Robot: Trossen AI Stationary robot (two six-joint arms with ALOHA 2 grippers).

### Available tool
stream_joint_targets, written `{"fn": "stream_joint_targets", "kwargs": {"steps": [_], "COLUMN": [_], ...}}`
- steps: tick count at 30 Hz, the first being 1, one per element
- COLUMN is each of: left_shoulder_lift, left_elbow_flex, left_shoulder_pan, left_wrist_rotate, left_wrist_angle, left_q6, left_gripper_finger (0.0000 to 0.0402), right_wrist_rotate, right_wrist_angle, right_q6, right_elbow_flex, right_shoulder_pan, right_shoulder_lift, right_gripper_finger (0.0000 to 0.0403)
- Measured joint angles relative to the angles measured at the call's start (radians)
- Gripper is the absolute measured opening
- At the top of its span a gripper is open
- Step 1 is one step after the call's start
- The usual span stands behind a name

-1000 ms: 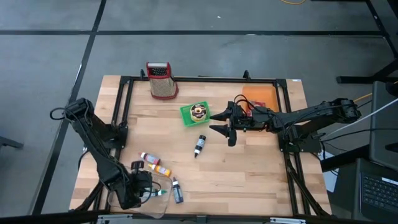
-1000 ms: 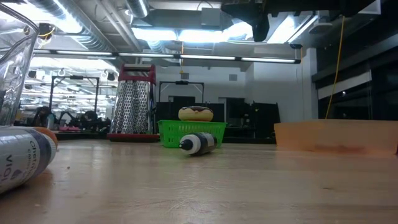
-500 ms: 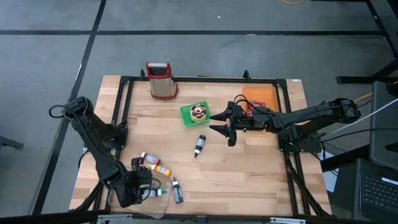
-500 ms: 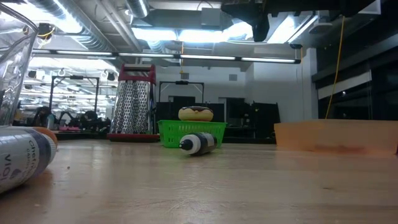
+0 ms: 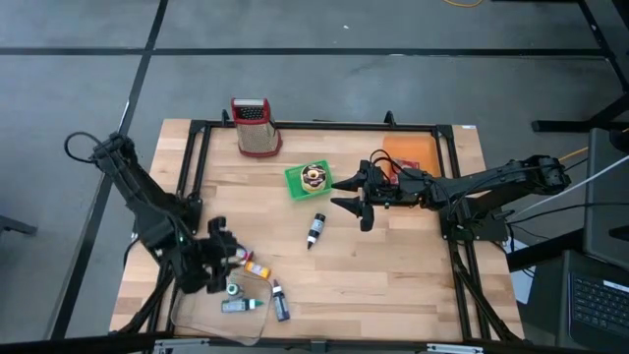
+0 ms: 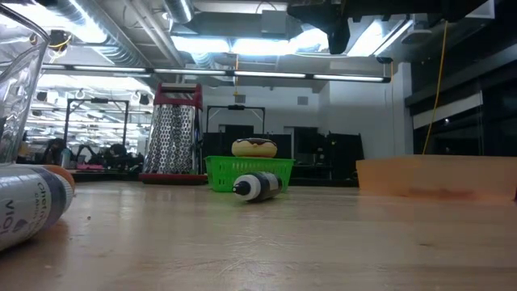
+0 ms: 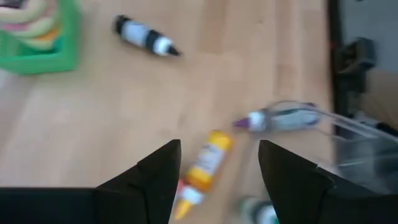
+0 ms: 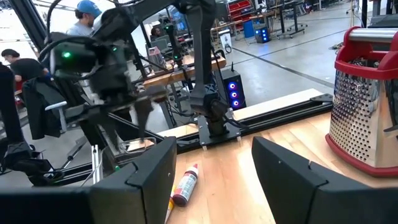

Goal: Pick & Place Food Item
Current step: Put the pink food coloring bottle into the transparent bin

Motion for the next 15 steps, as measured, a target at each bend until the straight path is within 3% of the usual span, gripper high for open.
{"fn": "stream_joint_targets", "kwargs": {"steps": [3, 9, 15], "left_shoulder_lift": [-0.027, -0.036, -0.002], "left_elbow_flex": [0.000, 0.000, 0.000], "left_shoulder_pan": [0.079, 0.266, 0.366], "left_wrist_rotate": [0.041, 0.218, 0.387], "left_wrist_angle": [-0.075, -0.242, -0.259], "left_q6": [0.045, 0.179, 0.393], "left_gripper_finger": [0.0210, 0.0209, 0.0201], "right_wrist_rotate": [0.000, 0.000, -0.002], "right_wrist_angle": [0.000, 0.000, -0.002], "right_q6": [0.000, 0.000, -0.004], "right_elbow_flex": [0.000, 0.000, 0.000], "right_shoulder_pan": [0.000, 0.000, 0.000], "right_shoulder_lift": [0.000, 0.000, 0.000], "right_gripper_finger": [0.0213, 0.0213, 0.0213]}}
